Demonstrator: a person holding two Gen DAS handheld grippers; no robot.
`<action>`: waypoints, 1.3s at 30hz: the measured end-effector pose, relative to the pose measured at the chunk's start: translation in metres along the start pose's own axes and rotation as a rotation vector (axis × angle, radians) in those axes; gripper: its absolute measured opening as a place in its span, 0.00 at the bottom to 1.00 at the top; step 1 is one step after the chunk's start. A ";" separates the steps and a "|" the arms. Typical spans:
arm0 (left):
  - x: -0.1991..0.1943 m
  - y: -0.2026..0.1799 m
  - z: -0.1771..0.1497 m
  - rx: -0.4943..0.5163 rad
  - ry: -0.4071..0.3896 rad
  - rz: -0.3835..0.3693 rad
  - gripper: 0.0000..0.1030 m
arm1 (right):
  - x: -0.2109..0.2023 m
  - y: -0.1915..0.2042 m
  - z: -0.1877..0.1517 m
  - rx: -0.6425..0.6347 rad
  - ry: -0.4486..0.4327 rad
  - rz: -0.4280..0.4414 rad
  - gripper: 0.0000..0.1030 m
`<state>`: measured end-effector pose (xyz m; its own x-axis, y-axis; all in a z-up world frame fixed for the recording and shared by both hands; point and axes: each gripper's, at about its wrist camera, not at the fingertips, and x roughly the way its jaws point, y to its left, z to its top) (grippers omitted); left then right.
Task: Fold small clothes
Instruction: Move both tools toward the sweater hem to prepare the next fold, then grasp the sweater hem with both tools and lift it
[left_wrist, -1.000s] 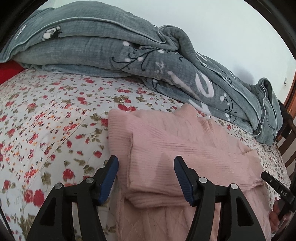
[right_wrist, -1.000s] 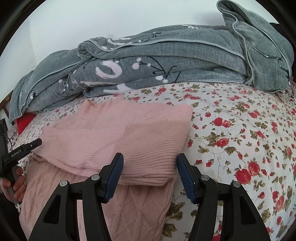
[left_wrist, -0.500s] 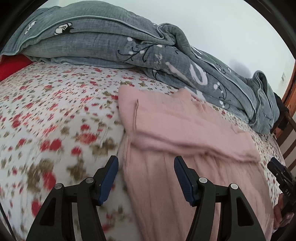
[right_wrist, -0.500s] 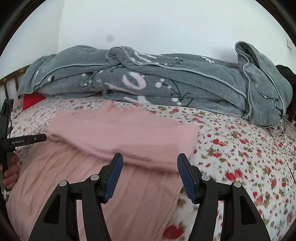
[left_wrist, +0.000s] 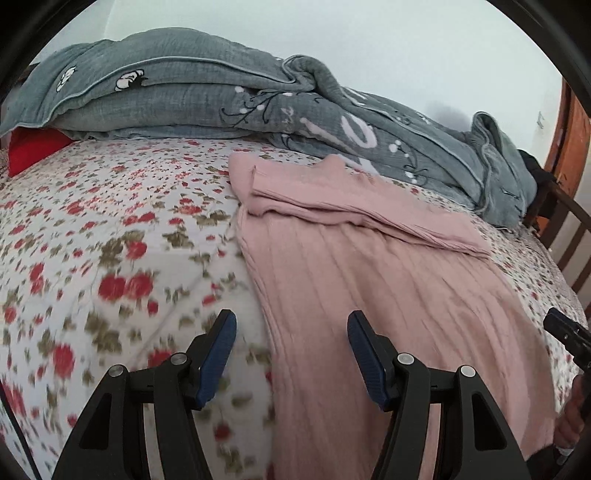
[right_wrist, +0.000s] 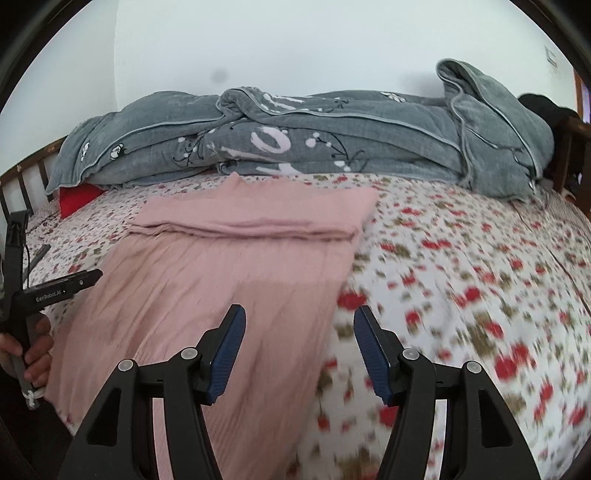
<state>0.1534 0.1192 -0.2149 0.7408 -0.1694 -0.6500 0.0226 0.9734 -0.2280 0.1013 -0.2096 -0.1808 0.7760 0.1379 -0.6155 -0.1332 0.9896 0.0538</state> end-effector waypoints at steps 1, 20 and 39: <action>-0.002 0.000 -0.003 -0.002 0.004 -0.008 0.59 | -0.008 -0.002 -0.005 0.010 0.008 0.006 0.58; -0.074 -0.006 -0.073 0.041 0.142 -0.073 0.50 | -0.049 0.032 -0.084 0.055 0.165 0.131 0.34; -0.066 0.000 -0.096 -0.039 0.179 -0.016 0.45 | -0.024 0.031 -0.098 0.127 0.227 0.108 0.11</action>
<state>0.0398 0.1158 -0.2419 0.6091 -0.2134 -0.7638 0.0050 0.9641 -0.2654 0.0185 -0.1867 -0.2410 0.6020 0.2443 -0.7602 -0.1182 0.9688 0.2178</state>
